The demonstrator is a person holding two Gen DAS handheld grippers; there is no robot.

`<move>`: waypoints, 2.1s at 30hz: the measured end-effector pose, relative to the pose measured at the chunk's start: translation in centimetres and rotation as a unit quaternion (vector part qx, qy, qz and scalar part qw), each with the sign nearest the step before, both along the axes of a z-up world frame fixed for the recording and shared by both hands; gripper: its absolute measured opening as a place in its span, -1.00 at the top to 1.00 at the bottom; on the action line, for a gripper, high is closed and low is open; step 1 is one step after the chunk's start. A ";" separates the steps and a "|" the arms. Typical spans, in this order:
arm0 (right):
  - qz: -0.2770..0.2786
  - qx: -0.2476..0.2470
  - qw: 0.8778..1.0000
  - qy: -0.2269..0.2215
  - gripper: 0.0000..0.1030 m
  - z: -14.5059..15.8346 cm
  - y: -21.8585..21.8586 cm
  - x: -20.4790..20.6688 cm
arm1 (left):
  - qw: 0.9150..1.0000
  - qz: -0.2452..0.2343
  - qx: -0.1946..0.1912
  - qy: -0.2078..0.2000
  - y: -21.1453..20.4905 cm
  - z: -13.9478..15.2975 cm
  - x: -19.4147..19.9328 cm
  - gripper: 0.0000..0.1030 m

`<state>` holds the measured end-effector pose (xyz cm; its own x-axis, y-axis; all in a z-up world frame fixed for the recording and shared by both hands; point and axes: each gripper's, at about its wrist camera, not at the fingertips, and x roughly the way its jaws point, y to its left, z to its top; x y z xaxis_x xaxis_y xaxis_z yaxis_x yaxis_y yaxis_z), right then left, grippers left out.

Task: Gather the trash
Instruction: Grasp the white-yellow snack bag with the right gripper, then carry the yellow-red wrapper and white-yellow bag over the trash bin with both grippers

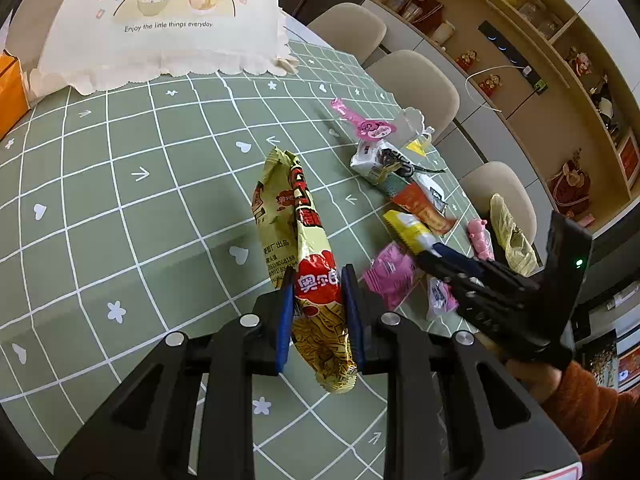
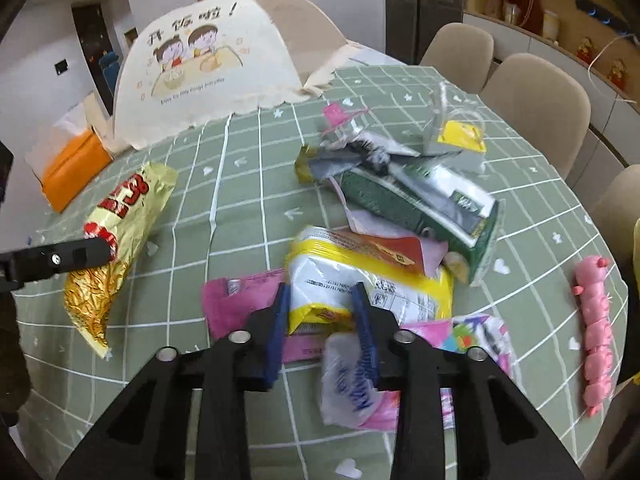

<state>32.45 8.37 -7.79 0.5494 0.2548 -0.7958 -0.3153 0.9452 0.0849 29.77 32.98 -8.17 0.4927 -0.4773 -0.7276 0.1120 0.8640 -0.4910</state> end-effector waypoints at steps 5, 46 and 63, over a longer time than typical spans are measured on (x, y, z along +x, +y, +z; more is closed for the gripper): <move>-0.004 0.029 0.999 -0.012 0.69 3.5 -2.3 -1.4 | 1.000 -0.003 -0.006 -0.011 -1.0 1.1 -0.2 0.58; -0.089 0.062 0.981 -0.162 0.69 14.0 -27.6 -10.7 | 0.980 -0.097 0.072 -0.156 -28.5 15.0 -2.3 0.58; -0.197 0.037 0.964 -0.175 0.69 13.7 -47.1 -9.2 | 0.964 -0.210 0.071 -0.146 -50.7 13.7 3.3 0.58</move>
<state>23.24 -38.68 5.89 0.8470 0.0204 -0.5312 0.0446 0.9930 0.1092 33.06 -17.76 5.49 0.4714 -0.5846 -0.6603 0.5818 0.7688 -0.2653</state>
